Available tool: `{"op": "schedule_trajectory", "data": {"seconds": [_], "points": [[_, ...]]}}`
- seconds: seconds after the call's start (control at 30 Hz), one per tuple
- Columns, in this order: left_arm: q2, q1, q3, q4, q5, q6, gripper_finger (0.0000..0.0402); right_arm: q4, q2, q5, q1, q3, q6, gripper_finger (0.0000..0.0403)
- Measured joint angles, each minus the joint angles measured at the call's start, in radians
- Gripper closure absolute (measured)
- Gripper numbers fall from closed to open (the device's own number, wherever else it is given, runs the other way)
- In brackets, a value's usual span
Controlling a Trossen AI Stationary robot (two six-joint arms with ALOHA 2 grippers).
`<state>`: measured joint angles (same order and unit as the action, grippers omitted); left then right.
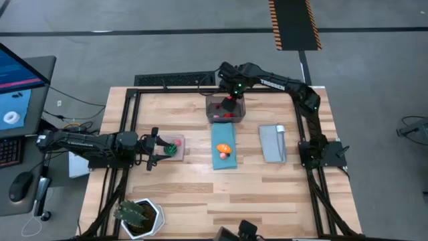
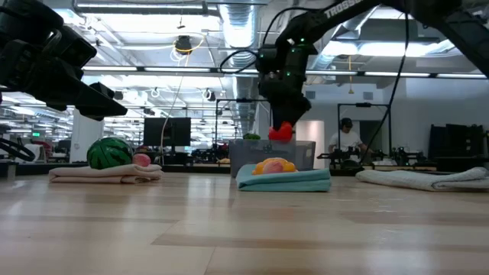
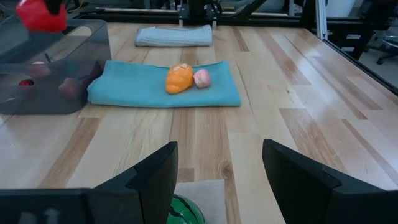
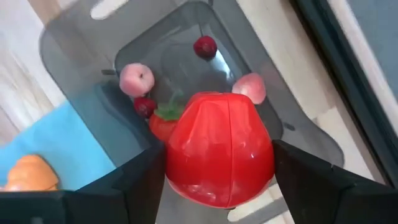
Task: Pick and placing Produce into tupperware
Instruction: Put the red apple into the gray bin, then put the pink peach into the gray bin
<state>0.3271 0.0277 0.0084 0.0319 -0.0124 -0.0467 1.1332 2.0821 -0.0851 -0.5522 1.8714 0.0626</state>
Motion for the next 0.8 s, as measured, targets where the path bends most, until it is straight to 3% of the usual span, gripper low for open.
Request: {"op": "schedule_trajectory", "data": {"seconds": [0.37,0.6,0.8], "points": [[0.0,0.0,0.0,0.0,0.001,0.0,0.0178,0.014,0.053,0.014,0.0,0.099,0.021,0.0011],[0.0,0.0,0.0,0.0,0.001,0.0,0.0178,0.113,0.052,0.008,0.01,0.154,0.011,0.0033],[0.0,0.0,0.0,0.0,0.002,0.0,0.0178,0.251,0.052,0.004,0.092,0.164,-0.014,0.0045]]}}
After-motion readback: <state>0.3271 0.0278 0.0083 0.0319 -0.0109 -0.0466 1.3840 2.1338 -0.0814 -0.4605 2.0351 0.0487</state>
